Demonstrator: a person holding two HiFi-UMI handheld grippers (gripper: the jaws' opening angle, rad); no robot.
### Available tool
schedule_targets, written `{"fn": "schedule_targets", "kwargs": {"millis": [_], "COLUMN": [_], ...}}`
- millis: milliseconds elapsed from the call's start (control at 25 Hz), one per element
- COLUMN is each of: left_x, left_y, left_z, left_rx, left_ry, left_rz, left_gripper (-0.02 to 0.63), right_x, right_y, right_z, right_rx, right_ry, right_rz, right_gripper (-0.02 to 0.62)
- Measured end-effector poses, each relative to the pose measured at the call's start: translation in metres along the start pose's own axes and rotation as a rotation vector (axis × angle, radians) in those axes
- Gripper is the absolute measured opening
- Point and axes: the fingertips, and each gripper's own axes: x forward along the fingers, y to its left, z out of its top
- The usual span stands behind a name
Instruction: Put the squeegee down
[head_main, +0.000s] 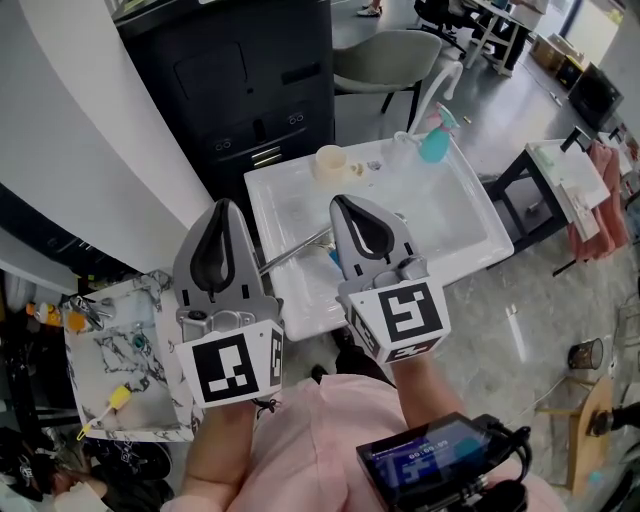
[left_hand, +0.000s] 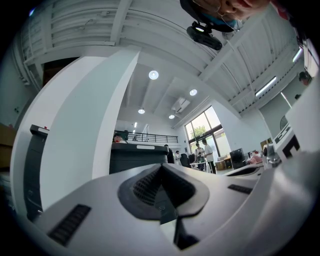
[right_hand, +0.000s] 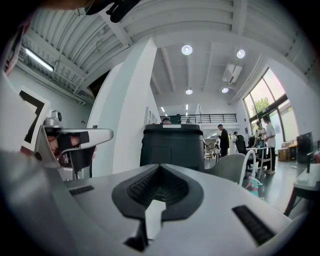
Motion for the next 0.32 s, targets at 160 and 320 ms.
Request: {"fn": "schedule_targets", "kwargs": {"millis": [160, 320], "left_x": [-0.0006, -0.0001], "left_y": [0.0004, 0.0013], "left_z": [-0.0006, -0.0008], "left_rx": [-0.001, 0.001], "left_ry": [0.003, 0.004], "left_rz": [0.001, -0.001], "left_gripper": [0.009, 0.009], "right_x": [-0.0001, 0.0012], "right_y": [-0.0001, 0.0005], "right_z": [-0.0004, 0.0005], "right_rx": [-0.002, -0.003], "right_ry": [0.004, 0.006], "right_rz": [-0.002, -0.006], "right_gripper": [-0.001, 0.000]}}
